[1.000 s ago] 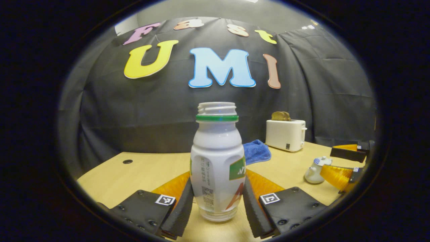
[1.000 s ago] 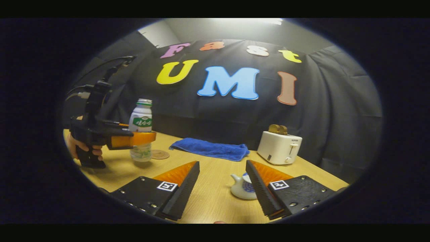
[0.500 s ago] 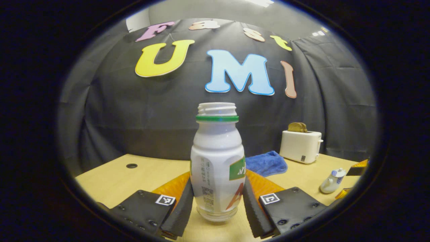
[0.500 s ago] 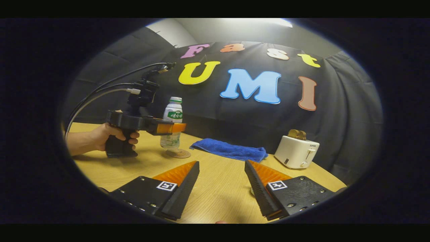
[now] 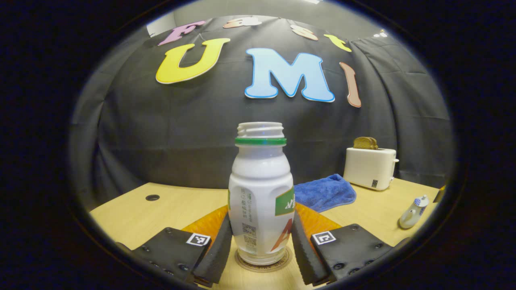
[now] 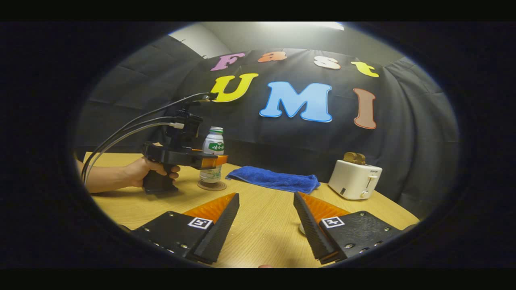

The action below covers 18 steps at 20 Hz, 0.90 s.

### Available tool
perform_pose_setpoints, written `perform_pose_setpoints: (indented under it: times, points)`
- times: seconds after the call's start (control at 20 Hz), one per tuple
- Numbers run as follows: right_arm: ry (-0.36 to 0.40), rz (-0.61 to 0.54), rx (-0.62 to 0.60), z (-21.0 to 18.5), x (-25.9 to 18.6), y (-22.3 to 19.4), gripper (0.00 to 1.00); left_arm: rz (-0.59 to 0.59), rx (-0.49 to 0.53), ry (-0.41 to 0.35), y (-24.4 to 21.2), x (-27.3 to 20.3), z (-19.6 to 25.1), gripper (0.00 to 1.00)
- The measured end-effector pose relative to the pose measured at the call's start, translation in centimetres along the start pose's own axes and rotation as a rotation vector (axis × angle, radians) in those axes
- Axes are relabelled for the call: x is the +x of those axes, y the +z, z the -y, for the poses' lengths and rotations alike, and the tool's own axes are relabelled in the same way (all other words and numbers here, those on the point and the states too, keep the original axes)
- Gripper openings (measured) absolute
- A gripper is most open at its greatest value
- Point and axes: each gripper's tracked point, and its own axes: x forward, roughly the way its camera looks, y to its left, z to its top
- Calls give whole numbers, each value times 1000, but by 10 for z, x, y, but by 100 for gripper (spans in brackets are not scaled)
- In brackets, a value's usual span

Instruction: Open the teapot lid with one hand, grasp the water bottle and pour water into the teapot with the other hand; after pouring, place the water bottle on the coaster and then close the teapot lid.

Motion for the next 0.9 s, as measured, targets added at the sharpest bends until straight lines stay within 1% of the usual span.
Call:
perform_pose_setpoints:
  times: [0.05,0.1,0.15,0.2,0.25,0.3,0.35,0.55,0.6,0.65,0.75,0.9]
  points:
    - [2,-1,0,-1,0,0,83,4,-10,1,0,1,0,82]
    - [2,-2,-2,-1,-1,0,83,2,-10,-3,-1,3,0,71]
    - [0,-2,-3,0,0,0,83,0,-4,2,-4,4,0,77]
    - [-2,-4,-2,1,0,-1,83,-7,12,10,-8,5,-1,77]
    - [-5,-7,-1,2,1,-2,83,-14,23,19,-11,6,-2,82]
    - [-7,-6,1,3,1,-2,83,-20,25,21,-13,6,-2,71]
    - [-5,-5,4,2,1,-1,83,-20,22,15,-13,7,-1,82]
    - [-8,9,8,3,-1,2,83,-12,35,11,-14,10,3,82]
    - [-8,11,12,3,0,2,83,-11,36,13,-15,11,4,77]
    - [-9,15,14,4,-1,3,83,-10,30,10,-14,11,4,83]
    - [-6,23,18,3,-2,5,83,-5,10,8,-13,12,3,87]
    - [-1,19,20,2,-1,3,83,-11,0,6,-12,7,4,100]
